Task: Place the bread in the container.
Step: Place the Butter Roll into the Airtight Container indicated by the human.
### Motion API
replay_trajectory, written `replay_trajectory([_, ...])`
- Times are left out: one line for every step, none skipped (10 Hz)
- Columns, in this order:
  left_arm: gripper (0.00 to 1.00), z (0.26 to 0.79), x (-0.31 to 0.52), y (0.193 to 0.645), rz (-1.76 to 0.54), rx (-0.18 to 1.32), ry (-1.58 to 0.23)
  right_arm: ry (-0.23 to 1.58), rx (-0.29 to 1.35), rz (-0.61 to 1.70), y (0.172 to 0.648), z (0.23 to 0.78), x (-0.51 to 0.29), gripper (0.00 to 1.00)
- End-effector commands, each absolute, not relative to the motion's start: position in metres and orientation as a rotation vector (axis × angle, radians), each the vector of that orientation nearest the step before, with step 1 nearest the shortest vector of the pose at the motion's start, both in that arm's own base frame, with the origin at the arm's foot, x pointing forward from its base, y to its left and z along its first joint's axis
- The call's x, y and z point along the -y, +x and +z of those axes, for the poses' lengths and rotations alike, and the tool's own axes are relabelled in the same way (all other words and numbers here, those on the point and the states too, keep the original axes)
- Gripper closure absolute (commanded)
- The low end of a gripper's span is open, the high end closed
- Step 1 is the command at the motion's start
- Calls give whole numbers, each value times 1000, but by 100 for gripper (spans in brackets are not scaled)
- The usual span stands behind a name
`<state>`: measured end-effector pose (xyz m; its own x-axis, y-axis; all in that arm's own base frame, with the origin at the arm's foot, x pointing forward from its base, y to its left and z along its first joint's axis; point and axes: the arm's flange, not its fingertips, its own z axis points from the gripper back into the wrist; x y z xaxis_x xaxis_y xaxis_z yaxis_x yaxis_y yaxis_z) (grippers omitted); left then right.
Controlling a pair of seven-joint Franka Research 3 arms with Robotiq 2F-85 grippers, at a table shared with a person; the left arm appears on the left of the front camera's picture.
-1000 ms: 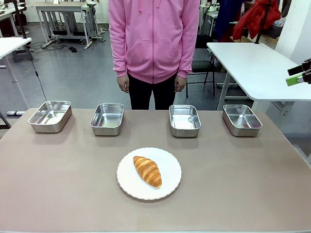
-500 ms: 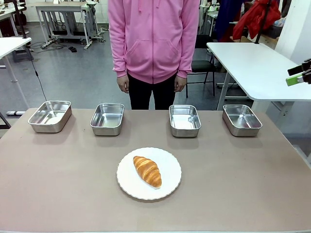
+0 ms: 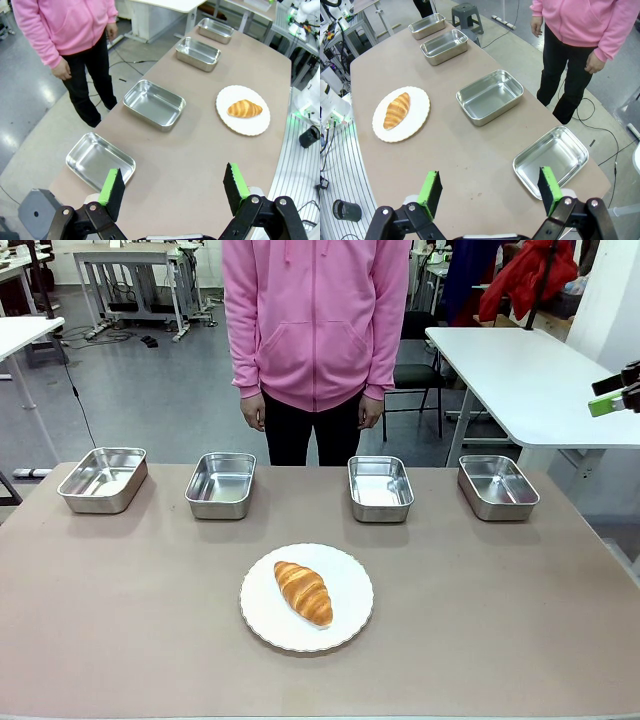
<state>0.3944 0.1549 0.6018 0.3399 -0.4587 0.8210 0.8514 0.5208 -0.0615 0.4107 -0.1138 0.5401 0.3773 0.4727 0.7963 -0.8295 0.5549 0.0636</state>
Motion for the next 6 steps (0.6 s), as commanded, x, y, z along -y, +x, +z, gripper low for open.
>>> replay_trajectory([0, 602, -155, 393, -909, 850, -542, 507, 821, 883, 410, 542, 113, 0])
replay_trajectory([0, 602, -155, 393, -909, 850, -542, 507, 821, 883, 410, 542, 113, 0])
replay_trajectory([0, 602, -155, 393, -909, 850, -542, 507, 821, 883, 410, 542, 113, 0])
replay_trajectory([0, 602, -155, 393, -909, 850, -542, 507, 821, 883, 410, 542, 113, 0])
replay_trajectory([0, 602, -155, 393, -909, 850, -542, 507, 821, 883, 410, 542, 113, 0])
replay_trajectory([0, 602, -155, 393, -909, 850, -542, 507, 821, 883, 410, 542, 113, 0])
